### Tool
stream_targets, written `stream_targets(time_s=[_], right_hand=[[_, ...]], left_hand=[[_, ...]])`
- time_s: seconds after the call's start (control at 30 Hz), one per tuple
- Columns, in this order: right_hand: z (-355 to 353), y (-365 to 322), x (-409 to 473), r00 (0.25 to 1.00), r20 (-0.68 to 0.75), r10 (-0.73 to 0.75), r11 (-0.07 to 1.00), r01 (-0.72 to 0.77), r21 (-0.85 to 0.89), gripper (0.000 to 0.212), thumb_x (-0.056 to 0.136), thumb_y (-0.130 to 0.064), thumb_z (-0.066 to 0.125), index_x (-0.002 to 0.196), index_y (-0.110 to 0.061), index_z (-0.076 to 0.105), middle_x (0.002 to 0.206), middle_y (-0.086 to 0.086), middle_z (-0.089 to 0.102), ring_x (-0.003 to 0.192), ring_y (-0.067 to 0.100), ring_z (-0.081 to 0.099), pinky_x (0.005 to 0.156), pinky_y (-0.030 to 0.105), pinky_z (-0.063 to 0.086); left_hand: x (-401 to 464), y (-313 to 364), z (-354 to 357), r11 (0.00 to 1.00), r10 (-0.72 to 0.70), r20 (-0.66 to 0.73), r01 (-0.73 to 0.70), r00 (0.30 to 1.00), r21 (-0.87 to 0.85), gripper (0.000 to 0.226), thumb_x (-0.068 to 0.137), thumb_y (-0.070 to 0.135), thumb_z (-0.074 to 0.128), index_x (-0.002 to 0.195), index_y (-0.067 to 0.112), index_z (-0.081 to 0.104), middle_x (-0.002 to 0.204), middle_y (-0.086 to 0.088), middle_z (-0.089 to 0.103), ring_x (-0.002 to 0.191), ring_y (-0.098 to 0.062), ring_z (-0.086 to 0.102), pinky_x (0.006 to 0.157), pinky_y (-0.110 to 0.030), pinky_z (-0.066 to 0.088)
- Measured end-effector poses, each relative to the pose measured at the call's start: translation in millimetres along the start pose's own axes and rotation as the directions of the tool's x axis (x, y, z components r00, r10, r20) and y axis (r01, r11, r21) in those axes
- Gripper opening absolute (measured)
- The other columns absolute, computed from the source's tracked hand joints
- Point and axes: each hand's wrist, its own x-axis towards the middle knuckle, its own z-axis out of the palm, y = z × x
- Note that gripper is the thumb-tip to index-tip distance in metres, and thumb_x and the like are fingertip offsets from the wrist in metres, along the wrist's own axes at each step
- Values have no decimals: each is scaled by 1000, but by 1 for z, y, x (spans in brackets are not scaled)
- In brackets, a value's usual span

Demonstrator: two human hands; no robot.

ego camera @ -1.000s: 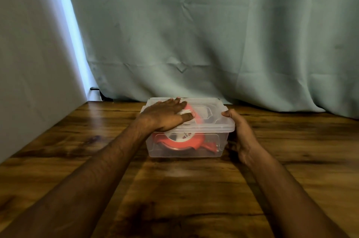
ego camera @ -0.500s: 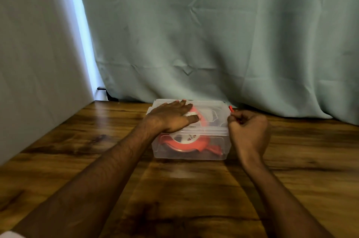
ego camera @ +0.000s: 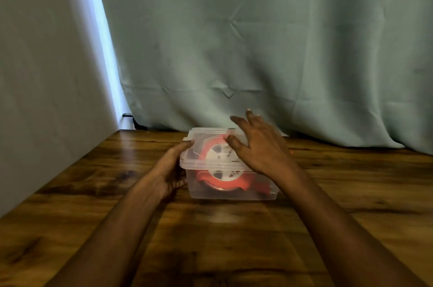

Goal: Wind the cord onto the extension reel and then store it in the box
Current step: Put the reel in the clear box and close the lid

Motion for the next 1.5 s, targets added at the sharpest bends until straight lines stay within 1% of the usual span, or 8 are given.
stream_targets(time_s=[0.1, 0.3, 0.4, 0.53, 0.93, 1.07, 1.2, 1.5], right_hand=[[14, 3, 13, 939, 343, 26, 997, -1, -73, 65, 103, -72, 22, 163, -46, 19, 175, -5, 6, 161, 28, 8, 128, 52, 8], [21, 13, 19, 921, 389, 31, 997, -2, -74, 69, 98, -79, 17, 161, -52, 13, 174, -11, 3, 161, 27, 3, 127, 53, 4], [21, 13, 18, 921, 387, 34, 997, -2, -83, 69, 97, -79, 16, 161, -53, 13, 174, -11, 3, 161, 27, 3, 127, 54, 4], [20, 12, 18, 923, 383, 45, 996, -11, -90, 69, 98, -79, 17, 161, -52, 14, 175, -10, 5, 161, 27, 3, 127, 54, 5], [19, 11, 21, 916, 398, 59, 997, -34, -71, 68, 100, -76, 21, 162, -49, 17, 175, -8, 7, 161, 28, 6, 128, 54, 6], [10, -2, 1, 993, 89, 79, 997, -76, -33, 57, 101, -65, 41, 148, -36, 56, 152, 1, 58, 134, 26, 56, 111, 43, 41], [7, -10, -48, 907, -422, 15, 995, -56, -85, 32, 101, -40, 54, 106, -22, 79, 106, 4, 80, 84, 23, 73, 77, 36, 58], [21, 28, -81, 934, -353, -57, 979, -17, -203, 44, 88, -16, 77, 131, -12, 72, 130, 13, 72, 121, 31, 69, 97, 46, 57]], left_hand=[[-3, 9, -4, 997, -65, 14, 66, 998, -29, 54, 82, 38, 81, 127, 11, 68, 129, -16, 71, 107, -28, 67, 82, -42, 62], [-13, 24, 6, 981, 95, -46, -102, 994, -167, 33, 94, -2, 63, 127, -2, 65, 113, -21, 73, 95, -33, 71, 71, -41, 66], [-12, 25, 19, 971, 226, -217, -203, 950, 125, 33, 98, 4, 64, 130, 3, 65, 120, -14, 71, 100, -33, 69, 83, -46, 62], [-8, 32, 18, 673, 493, -174, -246, 853, 698, 33, 100, 17, 65, 130, 4, 67, 125, -12, 70, 108, -32, 68, 93, -45, 59], [-23, 33, 37, 340, 693, -117, -179, 712, 923, 19, 87, 1, 70, 105, -2, 75, 108, -19, 75, 98, -32, 70, 70, -30, 48], [-36, 29, 38, 211, 705, -21, -181, 709, 961, 21, 95, 3, 60, 111, 0, 74, 114, -20, 74, 103, -34, 69, 81, -37, 55], [-68, 17, 39, -105, 842, 205, -221, 500, 970, 23, 102, 26, 55, 111, 14, 73, 99, -10, 76, 86, -30, 72, 68, -35, 52], [-60, -33, 31, -220, 686, 344, -268, 642, 938, 55, 108, 42, 38, 159, 21, 33, 162, -5, 43, 147, -22, 44, 115, -38, 41]])
